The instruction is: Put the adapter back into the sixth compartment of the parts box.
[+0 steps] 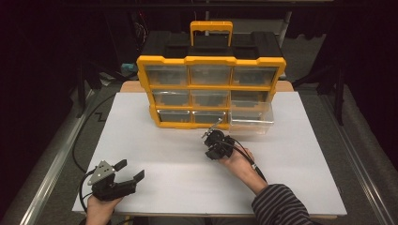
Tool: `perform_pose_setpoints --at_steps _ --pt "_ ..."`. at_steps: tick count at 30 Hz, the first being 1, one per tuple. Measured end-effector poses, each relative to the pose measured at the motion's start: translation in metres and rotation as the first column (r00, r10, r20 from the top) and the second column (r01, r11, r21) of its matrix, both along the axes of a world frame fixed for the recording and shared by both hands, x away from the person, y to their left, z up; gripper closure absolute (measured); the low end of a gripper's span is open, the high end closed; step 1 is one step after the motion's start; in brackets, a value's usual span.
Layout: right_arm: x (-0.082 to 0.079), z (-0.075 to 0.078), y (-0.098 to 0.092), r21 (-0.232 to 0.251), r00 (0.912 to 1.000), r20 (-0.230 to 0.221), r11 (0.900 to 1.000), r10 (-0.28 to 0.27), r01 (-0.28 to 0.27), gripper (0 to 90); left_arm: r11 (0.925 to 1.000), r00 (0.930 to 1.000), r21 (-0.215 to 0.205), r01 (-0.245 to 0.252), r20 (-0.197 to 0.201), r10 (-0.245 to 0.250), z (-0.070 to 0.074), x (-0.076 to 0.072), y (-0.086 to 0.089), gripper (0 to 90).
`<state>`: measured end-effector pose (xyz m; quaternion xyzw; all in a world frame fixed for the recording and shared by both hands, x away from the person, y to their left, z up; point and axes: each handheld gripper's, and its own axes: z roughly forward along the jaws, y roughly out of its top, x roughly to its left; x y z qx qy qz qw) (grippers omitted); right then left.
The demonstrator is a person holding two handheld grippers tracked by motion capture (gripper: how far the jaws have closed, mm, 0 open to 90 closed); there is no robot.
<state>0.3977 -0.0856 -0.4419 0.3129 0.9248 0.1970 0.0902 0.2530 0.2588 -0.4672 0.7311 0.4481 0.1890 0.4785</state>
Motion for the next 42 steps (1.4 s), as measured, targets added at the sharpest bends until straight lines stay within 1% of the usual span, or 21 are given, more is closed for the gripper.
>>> perform_pose_setpoints --at_steps 2,4,9,10,17,20,22,24,26,32,35,37,39,41,42 --pt "-0.002 0.002 0.000 0.001 1.0000 0.000 1.000 0.002 -0.002 76.9 1.0000 1.0000 0.001 0.000 0.000 0.000 0.000 0.000 0.000 18.8" --pt "-0.006 0.005 -0.001 0.018 1.0000 0.005 1.000 0.005 -0.005 77.0 1.0000 1.0000 -0.001 -0.001 0.000 0.001 0.000 0.000 0.000 18.8" --pt "-0.010 0.010 -0.002 0.033 0.9998 0.012 0.999 0.015 -0.015 76.9 1.0000 1.0000 -0.001 -0.001 0.000 0.001 0.000 0.000 0.000 18.8" --pt "-0.012 0.012 -0.004 0.047 0.9997 0.011 0.999 0.020 -0.020 76.9 1.0000 1.0000 0.000 -0.001 0.001 0.001 0.000 0.000 0.000 18.8" --pt "-0.018 0.017 -0.009 0.073 0.9996 0.014 0.997 0.025 -0.026 76.9 1.0000 1.0000 -0.001 -0.001 0.000 0.001 0.000 0.000 0.000 18.8" --pt "-0.021 0.022 -0.012 0.094 0.9993 0.024 0.995 0.029 -0.032 76.9 1.0000 1.0000 -0.002 -0.001 0.001 0.001 0.000 0.000 0.000 18.8" --pt "-0.022 0.024 -0.014 0.103 0.9994 0.021 0.994 0.028 -0.030 76.9 1.0000 1.0000 -0.003 -0.003 0.002 0.003 0.000 0.000 0.000 18.8" --pt "-0.023 0.024 -0.015 0.106 0.9992 0.026 0.994 0.030 -0.032 76.9 1.0000 1.0000 -0.002 -0.002 0.001 0.002 0.000 0.000 0.000 18.8" --pt "-0.025 0.027 -0.021 0.122 0.9993 0.029 0.992 0.022 -0.026 76.9 1.0000 1.0000 -0.002 -0.001 0.001 0.001 0.000 0.000 0.000 18.8" --pt "-0.031 0.029 -0.029 0.145 0.9995 0.030 0.989 0.011 -0.015 76.9 1.0000 1.0000 -0.001 -0.004 0.001 0.004 0.000 0.000 0.000 18.8" --pt "-0.033 0.030 -0.036 0.165 0.9991 0.041 0.986 0.012 -0.019 76.9 1.0000 1.0000 -0.002 -0.006 0.001 0.006 0.000 0.000 0.000 18.8" --pt "-0.035 0.030 -0.040 0.175 0.9993 0.038 0.984 0.004 -0.011 77.0 1.0000 1.0000 -0.003 -0.006 0.001 0.006 0.000 0.001 0.001 18.8" --pt "-0.039 0.031 -0.046 0.194 0.9991 0.042 0.981 -0.003 -0.006 76.9 1.0000 1.0000 -0.003 -0.006 0.002 0.006 0.000 0.001 0.001 18.8" --pt "-0.039 0.032 -0.048 0.198 0.9990 0.045 0.980 -0.003 -0.006 76.9 1.0000 1.0000 -0.003 -0.006 0.000 0.006 0.000 0.001 0.001 18.7" --pt "-0.042 0.033 -0.052 0.209 0.9987 0.051 0.978 -0.006 -0.005 76.9 1.0000 1.0000 -0.005 -0.007 0.001 0.007 0.000 0.001 0.001 18.7"
